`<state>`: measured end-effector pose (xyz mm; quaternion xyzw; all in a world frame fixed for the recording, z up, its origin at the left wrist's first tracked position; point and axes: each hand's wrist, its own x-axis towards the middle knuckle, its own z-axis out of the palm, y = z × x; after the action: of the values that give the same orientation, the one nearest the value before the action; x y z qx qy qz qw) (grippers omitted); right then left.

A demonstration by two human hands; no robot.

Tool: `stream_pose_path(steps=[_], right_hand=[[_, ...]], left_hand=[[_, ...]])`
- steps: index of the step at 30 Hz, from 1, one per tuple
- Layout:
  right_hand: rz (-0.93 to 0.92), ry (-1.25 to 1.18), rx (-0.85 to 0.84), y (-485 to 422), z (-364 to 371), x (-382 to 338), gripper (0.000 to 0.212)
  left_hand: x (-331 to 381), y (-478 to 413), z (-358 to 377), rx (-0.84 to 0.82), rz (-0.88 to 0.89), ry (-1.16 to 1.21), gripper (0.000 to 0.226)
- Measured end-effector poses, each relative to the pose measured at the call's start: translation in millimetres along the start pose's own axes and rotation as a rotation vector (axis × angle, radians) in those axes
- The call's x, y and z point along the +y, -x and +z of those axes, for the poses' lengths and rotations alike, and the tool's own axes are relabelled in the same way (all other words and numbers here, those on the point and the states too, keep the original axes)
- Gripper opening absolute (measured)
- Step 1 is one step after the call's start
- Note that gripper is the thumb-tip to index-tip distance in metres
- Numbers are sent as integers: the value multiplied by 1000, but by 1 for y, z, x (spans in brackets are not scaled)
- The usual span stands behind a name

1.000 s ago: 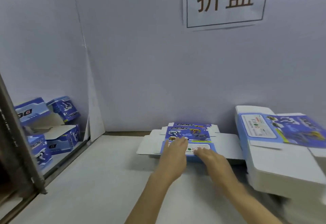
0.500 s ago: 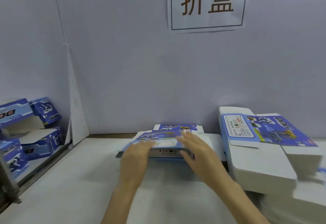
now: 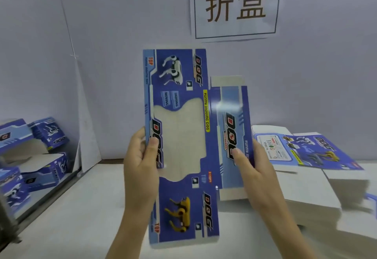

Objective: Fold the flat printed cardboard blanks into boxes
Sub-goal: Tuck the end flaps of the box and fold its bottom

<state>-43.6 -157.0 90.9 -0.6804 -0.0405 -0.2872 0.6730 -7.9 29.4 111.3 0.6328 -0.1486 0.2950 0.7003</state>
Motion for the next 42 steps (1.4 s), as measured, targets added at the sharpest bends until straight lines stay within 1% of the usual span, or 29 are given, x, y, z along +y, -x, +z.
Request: stream_pose_path(steps=[2,3,4,6,7,8,12,16,18,22,25,27,28,29,31,32,33,35,37,40,41,42], right_hand=[[-29,-24,18,-2,-3,-5,24],[-37,-38,19,-1,-4,-7,26],[-37,-60,21,-1,-5,-8,34],[-20,-80,39,0,-5,-6,60],[-3,-67,51,1,-5,-6,73],[13,-52,60,0,-5,-5,82],[22,7,74,0,-7,-7,92],[26,-69,52,0,-6,-6,79],[58,-124,-21,3,-2,-7,72],[81,-120,-207,11,11,-7,60],[106,-121,-240,9,6,-10,42],[156,-151,-242,4,-5,-13,37],[194,-180,-257,2,-10,-14,36],[234,-205,-272,1,-15,-15,36],[289,-217,-285,-1,-23,-15,33],[294,-211,-289,-2,-26,-14,29],[292,-206,-293,-2,-27,-13,26],[297,-213,-284,-3,-29,-11,25],[321,-211,-278,-3,-29,-10,32],[305,-197,-277,-3,-27,-10,37],[286,-186,-261,-4,-26,-10,34],[271,-184,-236,-4,-26,-10,27]], left_hand=[[-3,4,5,-23,-26,-3,23],[-4,6,9,-37,-35,-19,25],[-4,8,12,-54,-38,-49,31],[-5,13,18,-81,-27,-109,52],[-5,15,21,-88,-16,-117,58],[-5,17,22,-93,-10,-112,62],[-6,18,24,-101,-66,-85,69],[-3,20,27,-122,-78,-52,66],[-1,25,33,-141,-74,-35,62],[-4,35,43,-180,-43,-120,63],[-6,23,34,-239,-140,-90,53],[-7,12,25,-275,-190,-22,46],[-7,9,19,-299,-229,25,47],[-7,6,14,-333,-290,64,54],[-8,2,5,-401,-399,78,82],[-10,1,2,-410,-425,61,93],[-13,-1,-1,-384,-438,44,94],[-19,-2,-2,-274,-449,48,77],[-23,-3,-2,-208,-462,76,66],[-23,-4,-3,-260,-465,115,60],[-21,-4,-4,-292,-463,133,56],[-21,-5,-5,-312,-460,147,53]])
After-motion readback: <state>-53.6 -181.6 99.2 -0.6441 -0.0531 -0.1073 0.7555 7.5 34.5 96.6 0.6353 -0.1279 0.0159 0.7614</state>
